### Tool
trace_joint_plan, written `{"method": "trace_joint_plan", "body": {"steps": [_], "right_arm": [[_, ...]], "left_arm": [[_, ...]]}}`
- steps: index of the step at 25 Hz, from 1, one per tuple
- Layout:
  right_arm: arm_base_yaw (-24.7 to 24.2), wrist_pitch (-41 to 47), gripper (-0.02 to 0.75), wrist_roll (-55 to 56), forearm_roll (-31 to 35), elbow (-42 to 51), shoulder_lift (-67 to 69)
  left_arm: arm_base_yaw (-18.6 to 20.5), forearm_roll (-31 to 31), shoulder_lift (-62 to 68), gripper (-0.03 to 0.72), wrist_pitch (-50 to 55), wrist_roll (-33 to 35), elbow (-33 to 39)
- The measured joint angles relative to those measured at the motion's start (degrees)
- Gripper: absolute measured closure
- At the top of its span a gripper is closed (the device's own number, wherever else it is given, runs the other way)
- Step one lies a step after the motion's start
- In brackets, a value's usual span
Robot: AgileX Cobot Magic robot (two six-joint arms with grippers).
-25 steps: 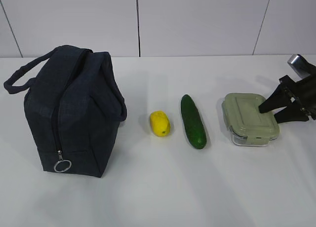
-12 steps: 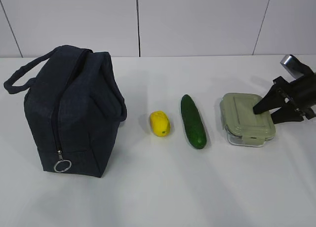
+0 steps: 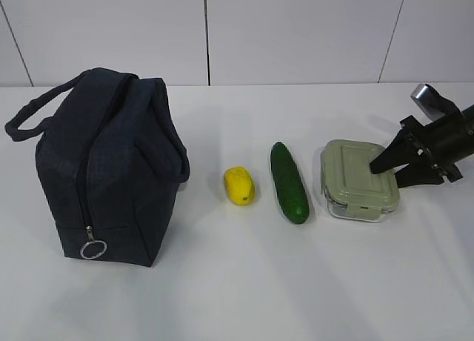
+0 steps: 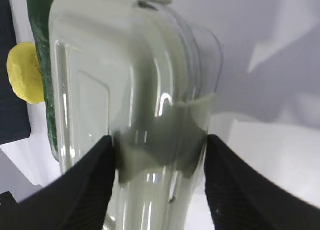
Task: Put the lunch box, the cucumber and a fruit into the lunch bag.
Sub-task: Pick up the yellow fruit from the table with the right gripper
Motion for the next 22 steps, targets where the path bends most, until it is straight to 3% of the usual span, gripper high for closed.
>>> {"method": "trace_joint_plan", "body": {"steps": [22], "right_arm": [[0.0,0.89,0.371,-0.1,0.6,0.54,0.0]], "left_arm": [[0.0,0.0,0.0,0.449,0.0,0.0,0.0]]}}
